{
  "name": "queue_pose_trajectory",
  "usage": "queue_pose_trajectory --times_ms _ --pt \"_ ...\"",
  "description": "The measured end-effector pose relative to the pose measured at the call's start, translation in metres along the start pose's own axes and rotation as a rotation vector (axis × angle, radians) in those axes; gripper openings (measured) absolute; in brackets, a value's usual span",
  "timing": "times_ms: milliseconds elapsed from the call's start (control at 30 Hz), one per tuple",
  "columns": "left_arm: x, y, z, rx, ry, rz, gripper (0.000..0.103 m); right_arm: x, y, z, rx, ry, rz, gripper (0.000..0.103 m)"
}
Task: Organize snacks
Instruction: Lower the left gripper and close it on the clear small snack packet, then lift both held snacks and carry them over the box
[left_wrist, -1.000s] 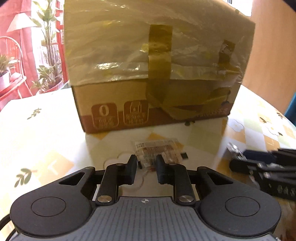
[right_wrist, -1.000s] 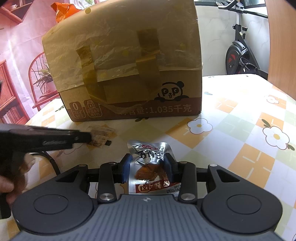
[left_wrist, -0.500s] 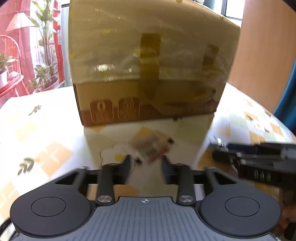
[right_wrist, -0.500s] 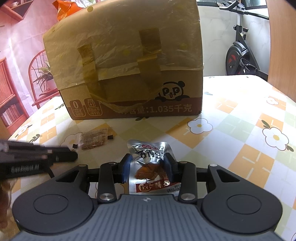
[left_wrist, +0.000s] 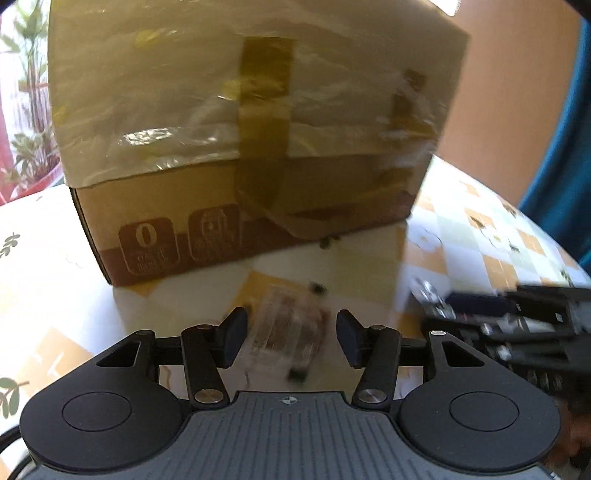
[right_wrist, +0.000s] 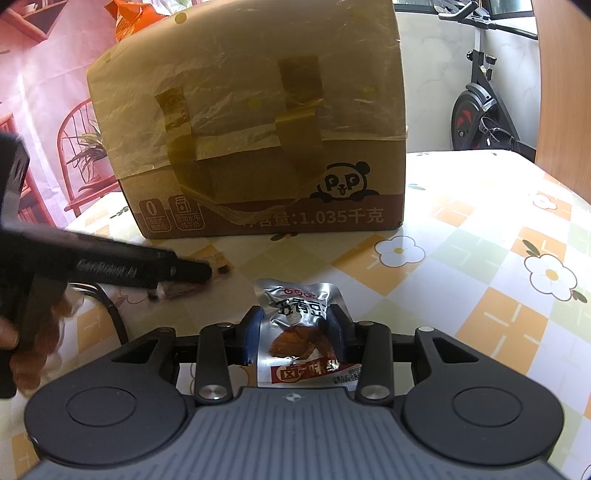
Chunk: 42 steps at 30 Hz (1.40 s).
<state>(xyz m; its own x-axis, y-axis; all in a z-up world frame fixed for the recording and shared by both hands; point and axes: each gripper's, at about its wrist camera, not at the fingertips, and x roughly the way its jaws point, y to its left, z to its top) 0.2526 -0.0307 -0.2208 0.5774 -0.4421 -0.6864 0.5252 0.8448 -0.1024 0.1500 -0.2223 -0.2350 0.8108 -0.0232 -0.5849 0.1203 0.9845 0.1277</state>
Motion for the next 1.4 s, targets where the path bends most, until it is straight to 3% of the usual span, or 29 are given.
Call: queue_pose_trajectory --times_ms 133,267,400,633,733,833,1067,1400 --pt "-0.011 -0.008 -0.01 -0.01 0.013 -0.04 0.056 0.0 0.0 0.0 -0.002 0.001 0.0 0.04" --pt "-0.004 -0.018 -0.01 0.029 0.017 0.065 0.056 0.0 0.0 0.0 -0.003 0.001 0.0 0.04" --pt "-0.001 -0.017 -0.002 -0.037 0.018 0.078 0.056 0.0 -0.001 0.0 -0.004 0.001 0.0 0.04" --pt "0.012 -0.033 0.002 -0.043 0.006 0.15 0.056 0.0 0.0 0.0 -0.006 0.002 -0.001 0.04" --pt "0.012 -0.037 0.001 -0.035 -0.002 0.179 0.045 0.0 0.0 0.0 -0.007 0.002 -0.001 0.04" --pt "0.007 -0.036 -0.003 -0.044 -0.007 0.16 0.042 0.0 0.0 0.0 -0.006 0.001 0.0 0.04" --pt "-0.027 -0.031 -0.02 -0.149 -0.099 0.185 0.042 0.0 -0.001 0.0 -0.001 0.0 0.004 0.04" --pt "-0.056 -0.039 -0.028 -0.149 -0.181 0.191 0.042 -0.009 -0.002 -0.002 0.005 -0.046 0.028 0.035"
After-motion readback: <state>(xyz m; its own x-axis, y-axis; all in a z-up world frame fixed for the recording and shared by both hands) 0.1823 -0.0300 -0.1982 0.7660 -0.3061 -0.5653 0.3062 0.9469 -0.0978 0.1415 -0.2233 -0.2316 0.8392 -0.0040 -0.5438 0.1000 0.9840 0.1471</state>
